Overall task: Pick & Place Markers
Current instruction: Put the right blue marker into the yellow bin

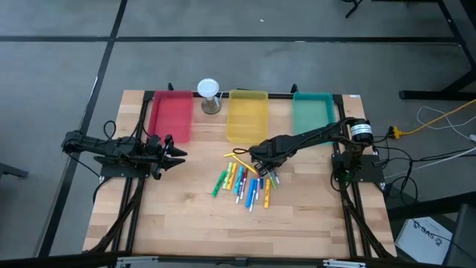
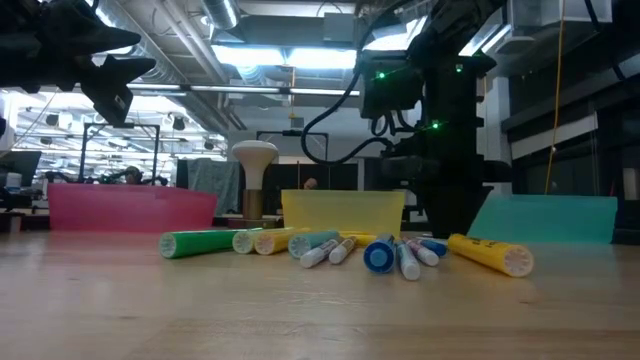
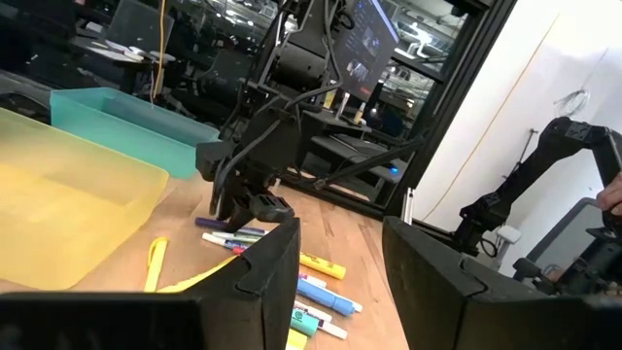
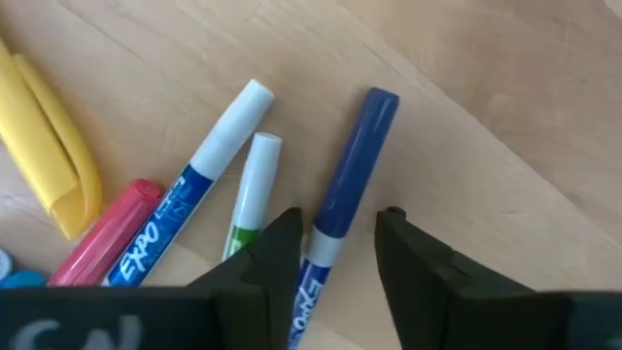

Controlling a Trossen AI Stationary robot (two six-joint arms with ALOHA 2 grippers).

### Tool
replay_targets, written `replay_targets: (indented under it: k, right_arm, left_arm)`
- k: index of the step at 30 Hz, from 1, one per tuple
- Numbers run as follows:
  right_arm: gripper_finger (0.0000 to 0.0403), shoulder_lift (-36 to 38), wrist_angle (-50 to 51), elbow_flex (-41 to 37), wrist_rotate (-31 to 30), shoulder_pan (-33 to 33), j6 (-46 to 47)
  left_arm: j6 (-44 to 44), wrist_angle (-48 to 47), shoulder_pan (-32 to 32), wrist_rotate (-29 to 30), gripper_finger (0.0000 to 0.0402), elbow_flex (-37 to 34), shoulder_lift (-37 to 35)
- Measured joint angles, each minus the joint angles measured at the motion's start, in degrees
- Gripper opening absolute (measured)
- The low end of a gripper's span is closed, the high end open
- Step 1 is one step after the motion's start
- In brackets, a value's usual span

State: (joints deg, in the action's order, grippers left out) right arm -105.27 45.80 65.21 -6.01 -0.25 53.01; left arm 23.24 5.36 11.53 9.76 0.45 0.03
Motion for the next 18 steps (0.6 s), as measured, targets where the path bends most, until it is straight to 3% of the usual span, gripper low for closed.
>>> replay_targets:
  k: [10,18]
  right_arm:
    - [0.0041,-0.05,-0.81,-0.02,0.48,0.02,-2.26]
    - [0.0048,-0.05,-0.81,-0.07,0.60,0.02,-2.49]
  left_arm:
    - [0.00,-0.02,-0.01,0.00,0.0143,0.01,0.02]
    - [0.00,0.01,-0.01,0.00,0.0143,0.02,0.00]
